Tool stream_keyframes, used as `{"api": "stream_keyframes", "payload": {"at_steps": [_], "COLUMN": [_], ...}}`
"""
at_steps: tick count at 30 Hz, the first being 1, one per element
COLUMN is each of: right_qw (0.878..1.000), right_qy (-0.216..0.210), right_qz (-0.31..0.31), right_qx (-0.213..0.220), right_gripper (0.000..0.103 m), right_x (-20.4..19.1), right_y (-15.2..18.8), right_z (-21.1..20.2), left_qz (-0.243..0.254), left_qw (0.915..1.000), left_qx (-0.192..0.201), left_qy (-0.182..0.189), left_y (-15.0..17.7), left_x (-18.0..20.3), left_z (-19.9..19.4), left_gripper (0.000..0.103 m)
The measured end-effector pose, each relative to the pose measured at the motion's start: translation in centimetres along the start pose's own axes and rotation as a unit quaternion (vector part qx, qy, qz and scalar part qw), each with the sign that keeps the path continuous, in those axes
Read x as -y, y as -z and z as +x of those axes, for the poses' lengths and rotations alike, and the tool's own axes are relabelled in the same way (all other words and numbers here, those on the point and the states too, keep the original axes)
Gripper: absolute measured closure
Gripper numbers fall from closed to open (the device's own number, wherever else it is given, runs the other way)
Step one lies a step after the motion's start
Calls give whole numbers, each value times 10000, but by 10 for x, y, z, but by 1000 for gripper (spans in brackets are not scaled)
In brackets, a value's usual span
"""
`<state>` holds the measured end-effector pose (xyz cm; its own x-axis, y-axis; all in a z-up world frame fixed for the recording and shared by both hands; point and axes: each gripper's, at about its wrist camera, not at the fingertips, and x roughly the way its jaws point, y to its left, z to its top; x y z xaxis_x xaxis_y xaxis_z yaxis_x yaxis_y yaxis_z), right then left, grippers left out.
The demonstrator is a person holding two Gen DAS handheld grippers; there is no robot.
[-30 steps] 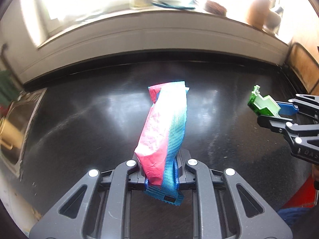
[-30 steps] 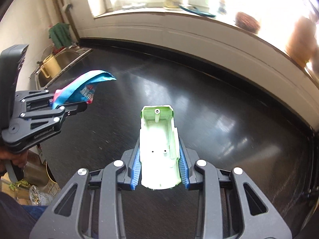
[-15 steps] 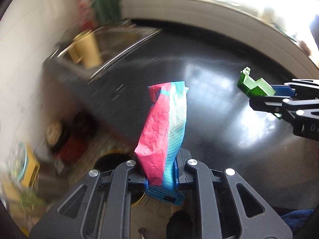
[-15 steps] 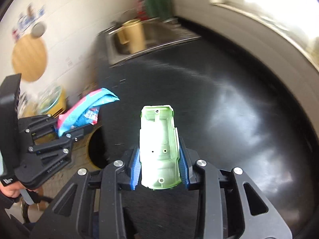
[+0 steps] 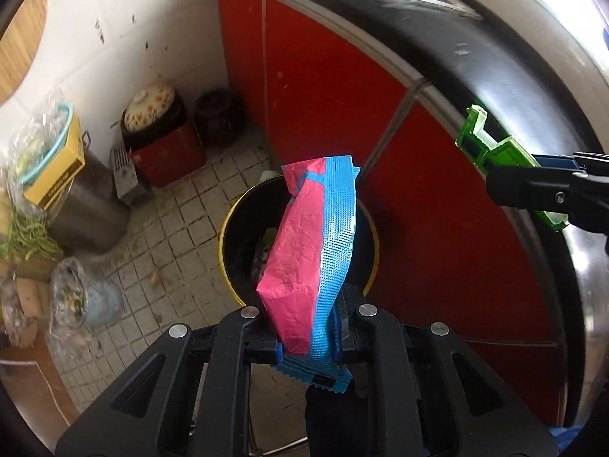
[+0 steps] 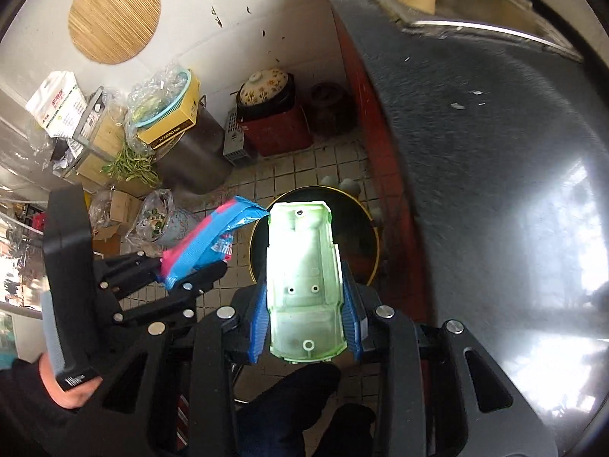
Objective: Collect trash
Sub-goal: 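Carry the wrapper and green piece over the bin and release both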
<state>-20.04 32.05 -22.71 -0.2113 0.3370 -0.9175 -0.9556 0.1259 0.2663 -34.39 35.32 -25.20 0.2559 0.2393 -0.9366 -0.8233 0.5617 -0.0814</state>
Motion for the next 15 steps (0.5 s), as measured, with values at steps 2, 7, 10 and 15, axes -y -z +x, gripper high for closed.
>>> {"api": "stream_keyframes", "payload": {"at_steps": [2,7,10,15], "right_qw": [9999,9996,9996,9997], "right_qy": [28,43,79,51], "right_qz": [54,162,110,41], "right_qx": [-83,-218,-248,-240], "right_gripper": [70,69,69,43], "right_x": [0,-1,-3,-6], "right_y": [-12,-28,-36,-45], "right_z": [19,39,43,44], "left_qz": [-47,-113,-132,-129], "left_qw": [10000,9998,9995,9995], "left_qx": [-3,-54,-87,-115], "left_qy": [37,168,266,277], "left_y": [-2,-5,-7,-11], "left_x": [-7,-18,-22,-28], "left_z": [14,37,43,53], "left_gripper": [86,86,75,43]}}
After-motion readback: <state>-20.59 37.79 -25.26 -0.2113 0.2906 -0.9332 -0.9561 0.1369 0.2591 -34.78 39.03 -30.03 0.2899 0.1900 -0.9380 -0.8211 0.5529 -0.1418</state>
